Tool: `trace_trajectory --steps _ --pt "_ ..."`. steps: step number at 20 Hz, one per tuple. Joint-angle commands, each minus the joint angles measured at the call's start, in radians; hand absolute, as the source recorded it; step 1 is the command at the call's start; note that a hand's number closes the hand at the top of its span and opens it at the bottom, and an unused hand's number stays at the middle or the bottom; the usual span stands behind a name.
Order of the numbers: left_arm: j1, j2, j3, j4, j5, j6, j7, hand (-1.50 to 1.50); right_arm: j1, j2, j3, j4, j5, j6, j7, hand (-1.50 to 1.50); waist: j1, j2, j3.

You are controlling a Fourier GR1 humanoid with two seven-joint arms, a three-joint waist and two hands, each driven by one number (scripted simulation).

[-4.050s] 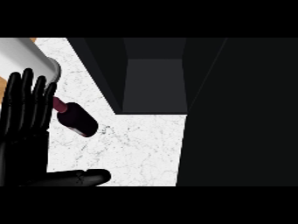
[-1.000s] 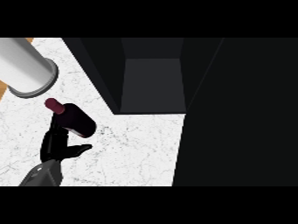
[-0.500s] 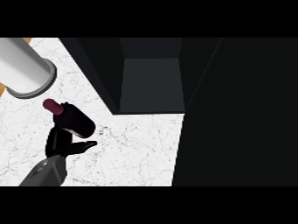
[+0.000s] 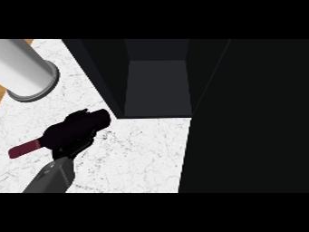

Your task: Pick up the wine, place it into the cabinet and close the cabinet

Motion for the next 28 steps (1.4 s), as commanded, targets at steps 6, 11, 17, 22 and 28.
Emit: trace_trajectory --steps 6,11,17,22,28 --pt "-0.065 0.02 0.012 0.023 0.019 -0.098 0.041 1.5 0.023 -0.009 -0.003 -0.084 -0.047 0.0 0.045 -1.5 -0.005 0.001 0.0" --pt "0.035 0.001 0.016 -0.004 0.046 -0.162 0.024 1.5 0.052 0.013 0.047 -0.107 -0.009 -0.012 0.052 -1.5 0.009 -0.005 0.001" --pt "0.1 -0.001 0.007 -0.117 0.095 -0.203 0.119 1.5 0.024 0.015 0.003 -0.02 -0.019 0.001 -0.015 -1.5 0.02 -0.007 0.002" --pt "0.133 -0.031 -0.012 -0.257 0.136 -0.208 0.195 1.5 0.052 -0.013 -0.048 -0.019 -0.07 0.039 -0.032 -1.5 0.024 -0.009 0.003" --pt "0.201 -0.125 -0.103 -0.456 0.12 -0.139 0.272 1.5 0.041 -0.016 -0.081 -0.032 -0.115 0.041 -0.004 -1.5 0.024 -0.009 0.003"
